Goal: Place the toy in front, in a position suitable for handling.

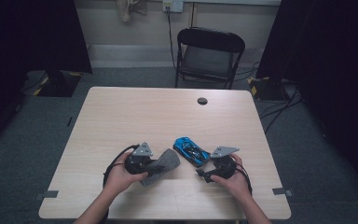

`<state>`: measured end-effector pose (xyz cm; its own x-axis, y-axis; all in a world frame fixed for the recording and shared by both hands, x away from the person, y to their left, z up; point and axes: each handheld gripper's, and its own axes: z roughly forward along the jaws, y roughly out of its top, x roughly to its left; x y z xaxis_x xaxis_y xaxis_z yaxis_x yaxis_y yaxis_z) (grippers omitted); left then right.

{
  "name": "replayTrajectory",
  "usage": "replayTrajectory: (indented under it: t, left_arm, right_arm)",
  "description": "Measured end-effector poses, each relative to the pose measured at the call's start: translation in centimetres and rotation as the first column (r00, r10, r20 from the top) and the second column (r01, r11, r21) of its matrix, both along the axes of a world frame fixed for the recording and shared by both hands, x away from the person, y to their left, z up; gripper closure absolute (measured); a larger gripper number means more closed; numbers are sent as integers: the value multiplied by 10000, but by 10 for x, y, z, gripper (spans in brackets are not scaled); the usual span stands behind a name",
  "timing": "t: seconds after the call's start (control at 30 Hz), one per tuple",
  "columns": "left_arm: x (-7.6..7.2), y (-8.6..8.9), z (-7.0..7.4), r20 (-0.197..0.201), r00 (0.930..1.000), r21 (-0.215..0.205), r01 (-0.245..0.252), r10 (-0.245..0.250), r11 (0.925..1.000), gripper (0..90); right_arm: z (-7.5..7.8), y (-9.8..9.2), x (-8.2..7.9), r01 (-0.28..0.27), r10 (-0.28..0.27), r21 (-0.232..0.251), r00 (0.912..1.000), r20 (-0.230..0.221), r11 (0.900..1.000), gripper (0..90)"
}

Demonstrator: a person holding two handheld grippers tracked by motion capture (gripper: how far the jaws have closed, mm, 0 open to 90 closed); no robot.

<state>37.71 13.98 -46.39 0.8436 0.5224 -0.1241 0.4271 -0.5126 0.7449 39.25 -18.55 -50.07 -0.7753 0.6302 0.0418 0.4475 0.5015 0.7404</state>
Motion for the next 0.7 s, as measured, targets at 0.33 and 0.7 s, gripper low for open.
replayTrajectory:
  t: [0.33, 0.7]
  left_arm:
    - [6, -1, 2, -33, 9998, -152, -190, 190, 9997, 707]
    - [14, -5, 5, -9, 9998, -102, -188, 188, 9998, 706]
  right_arm:
    - [0, 8, 4, 367, -368, 65, 9992, 136, 9993, 150]
    - [0, 10, 8, 440, -443, 129, 9988, 214, 9989, 176]
